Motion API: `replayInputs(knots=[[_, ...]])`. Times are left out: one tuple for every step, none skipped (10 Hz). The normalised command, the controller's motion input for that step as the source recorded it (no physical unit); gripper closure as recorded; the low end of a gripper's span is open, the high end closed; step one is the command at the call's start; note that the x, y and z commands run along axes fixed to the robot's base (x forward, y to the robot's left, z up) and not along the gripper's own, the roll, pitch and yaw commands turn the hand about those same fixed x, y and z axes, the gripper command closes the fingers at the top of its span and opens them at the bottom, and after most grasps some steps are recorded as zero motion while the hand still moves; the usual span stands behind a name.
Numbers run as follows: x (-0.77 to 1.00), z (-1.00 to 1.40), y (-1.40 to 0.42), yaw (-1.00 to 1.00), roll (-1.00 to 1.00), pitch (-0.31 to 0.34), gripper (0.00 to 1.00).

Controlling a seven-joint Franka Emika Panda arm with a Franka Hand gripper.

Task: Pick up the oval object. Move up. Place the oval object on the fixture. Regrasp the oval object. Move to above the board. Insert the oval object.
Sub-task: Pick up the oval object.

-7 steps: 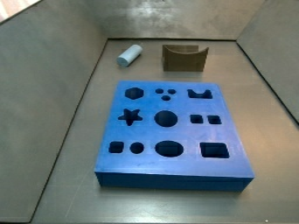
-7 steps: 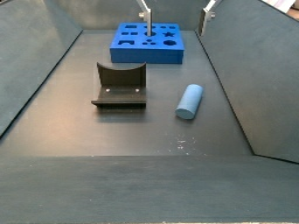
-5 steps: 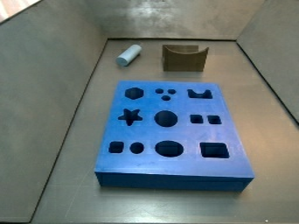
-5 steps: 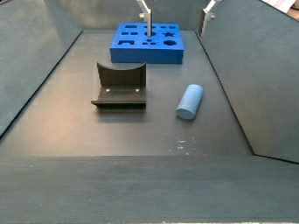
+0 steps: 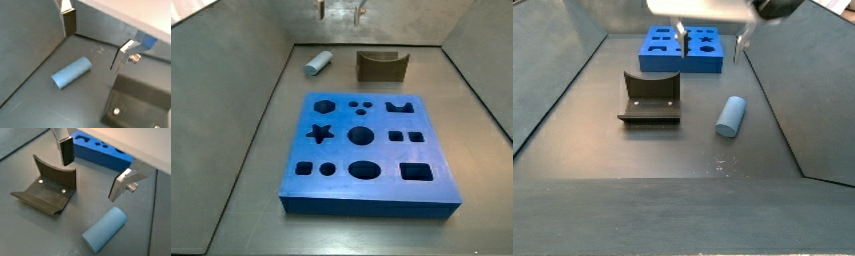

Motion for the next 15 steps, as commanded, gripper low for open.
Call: replayInputs(knots=[[0.00, 0.00, 0.00, 0.00, 0.01, 0.006, 0.00], [-0.46, -0.98, 0.05, 0.12, 0.00, 0.000, 0.00], [-0.37, -1.00, 0.00, 0.38, 0.00, 0.000, 0.00], [-0.34, -1.00, 0.00, 0.36, 0.00, 0.000, 0.00], [-0.29, -1.00, 0.00, 0.35, 0.00, 0.000, 0.00], [-0.08, -0.98, -0.04, 0.20, -0.03, 0.000, 0.00], [0.17, -0.29, -0.02, 0.00, -0.08, 0.000, 0.00], [0.22, -0.27, 0.30, -0.25, -0.17, 0.026, 0.00], [0.22, -0.44, 0.36, -0.31, -0.16, 0.049, 0.00], [0.06, -0.16, 0.15, -0.14, -0.11, 0.016, 0.00], [0.00, -0.14, 0.00, 0.00, 0.00, 0.000, 0.00], [-0.24, -0.74, 0.00, -0.09, 0.07, -0.036, 0.00], [-0.08, -0.59, 0.00, -0.12, 0.00, -0.003, 0.00], [0.00, -0.23, 0.00, -0.07, 0.00, 0.000, 0.00], [0.00, -0.03, 0.00, 0.00, 0.00, 0.000, 0.00]])
